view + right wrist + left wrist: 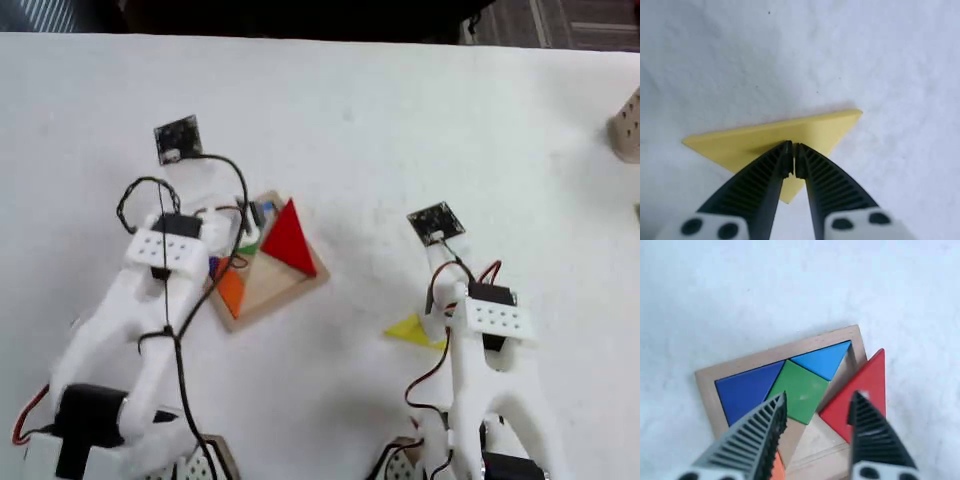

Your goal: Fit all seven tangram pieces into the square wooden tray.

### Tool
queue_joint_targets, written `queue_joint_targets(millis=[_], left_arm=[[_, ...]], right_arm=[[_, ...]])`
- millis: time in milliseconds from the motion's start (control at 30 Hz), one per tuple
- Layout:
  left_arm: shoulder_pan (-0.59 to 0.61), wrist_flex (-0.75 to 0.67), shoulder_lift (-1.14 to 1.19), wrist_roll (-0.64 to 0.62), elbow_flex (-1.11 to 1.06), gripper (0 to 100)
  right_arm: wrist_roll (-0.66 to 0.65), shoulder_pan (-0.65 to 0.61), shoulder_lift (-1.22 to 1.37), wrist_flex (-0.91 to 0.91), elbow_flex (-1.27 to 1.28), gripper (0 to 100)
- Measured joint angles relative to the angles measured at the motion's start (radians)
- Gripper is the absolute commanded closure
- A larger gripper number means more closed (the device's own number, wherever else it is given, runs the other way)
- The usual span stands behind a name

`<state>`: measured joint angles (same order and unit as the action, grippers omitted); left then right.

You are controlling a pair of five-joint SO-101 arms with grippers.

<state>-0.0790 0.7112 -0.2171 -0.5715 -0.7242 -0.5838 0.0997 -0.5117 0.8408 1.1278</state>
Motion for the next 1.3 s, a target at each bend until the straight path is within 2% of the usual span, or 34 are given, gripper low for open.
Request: queue_joint_targets(millis=[100, 267, 467, 733, 900, 1133, 1300], left_arm=[[-0.02, -0.02, -0.029, 0.057, -0.025, 98], [-0.092, -0.114, -0.028, 0.071, -0.028, 98], [-0.259, -0.144, 0.199, 0.083, 0.078, 98], [-0.368, -0.144, 0.393, 0.163, 0.276, 98], [-0.353, -0.144, 0.462, 0.166, 0.284, 98], [-0.31, -0.058, 0.456, 0.167, 0.296, 98], [-0.244, -0.031, 0.437, 0.167, 0.296, 98]], right_arm=[[0.0, 0.0, 0.0, 0.0, 0.0, 97.8], [0.0, 0.0, 0.0, 0.0, 0.0, 97.8], [0.0, -0.003, 0.0, 0.0, 0.0, 97.8], [0.0, -0.003, 0.0, 0.0, 0.0, 97.8], [0.0, -0.003, 0.0, 0.0, 0.0, 97.8], [0.0, -0.003, 0.0, 0.0, 0.0, 97.8], [0.0, -0.003, 0.0, 0.0, 0.0, 97.8]])
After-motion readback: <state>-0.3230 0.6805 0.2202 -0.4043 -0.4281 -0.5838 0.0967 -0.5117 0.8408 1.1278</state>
